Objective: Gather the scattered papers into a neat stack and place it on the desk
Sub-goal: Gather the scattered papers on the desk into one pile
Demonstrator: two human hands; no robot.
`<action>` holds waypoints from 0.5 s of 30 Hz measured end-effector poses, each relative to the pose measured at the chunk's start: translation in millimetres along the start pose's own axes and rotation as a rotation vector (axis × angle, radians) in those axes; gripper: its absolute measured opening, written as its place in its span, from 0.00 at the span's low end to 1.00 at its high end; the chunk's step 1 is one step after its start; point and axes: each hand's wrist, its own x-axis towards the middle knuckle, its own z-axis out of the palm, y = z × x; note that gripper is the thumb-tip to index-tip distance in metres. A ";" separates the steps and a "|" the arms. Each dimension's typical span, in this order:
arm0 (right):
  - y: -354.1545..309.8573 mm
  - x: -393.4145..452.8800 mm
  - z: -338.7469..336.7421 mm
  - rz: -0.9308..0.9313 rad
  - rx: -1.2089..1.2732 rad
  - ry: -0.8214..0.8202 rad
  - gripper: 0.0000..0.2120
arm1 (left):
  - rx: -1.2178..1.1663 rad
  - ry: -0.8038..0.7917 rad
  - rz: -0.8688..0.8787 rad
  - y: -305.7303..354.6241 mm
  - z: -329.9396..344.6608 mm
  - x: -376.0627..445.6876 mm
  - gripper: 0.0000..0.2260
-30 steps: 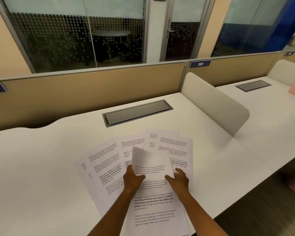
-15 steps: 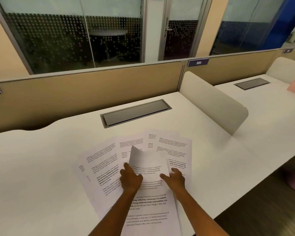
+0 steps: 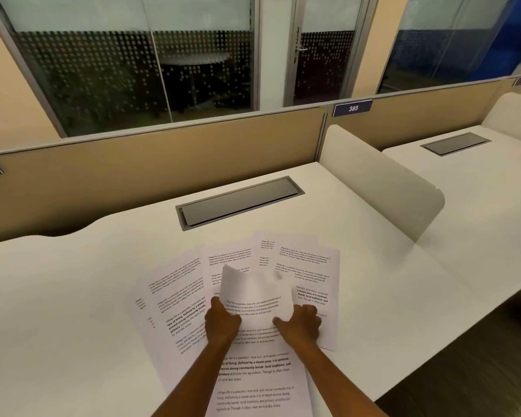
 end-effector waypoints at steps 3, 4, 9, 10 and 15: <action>0.0 2.2 0.1 -0.004 0.034 -0.015 0.28 | 0.033 0.009 -0.001 -0.1 1.4 2.3 0.22; -0.5 3.9 -0.1 -0.007 0.059 -0.022 0.28 | 0.041 0.013 -0.004 -0.5 2.4 3.6 0.22; -1.9 13.1 -7.0 0.005 0.202 -0.034 0.28 | 0.074 0.033 -0.005 0.5 4.5 4.6 0.22; -1.0 14.8 -8.4 0.006 0.239 -0.041 0.28 | 0.075 0.035 -0.002 0.4 4.8 5.0 0.22; -0.4 16.9 -10.4 0.026 0.412 -0.087 0.31 | 0.046 0.021 -0.011 0.8 2.6 3.6 0.22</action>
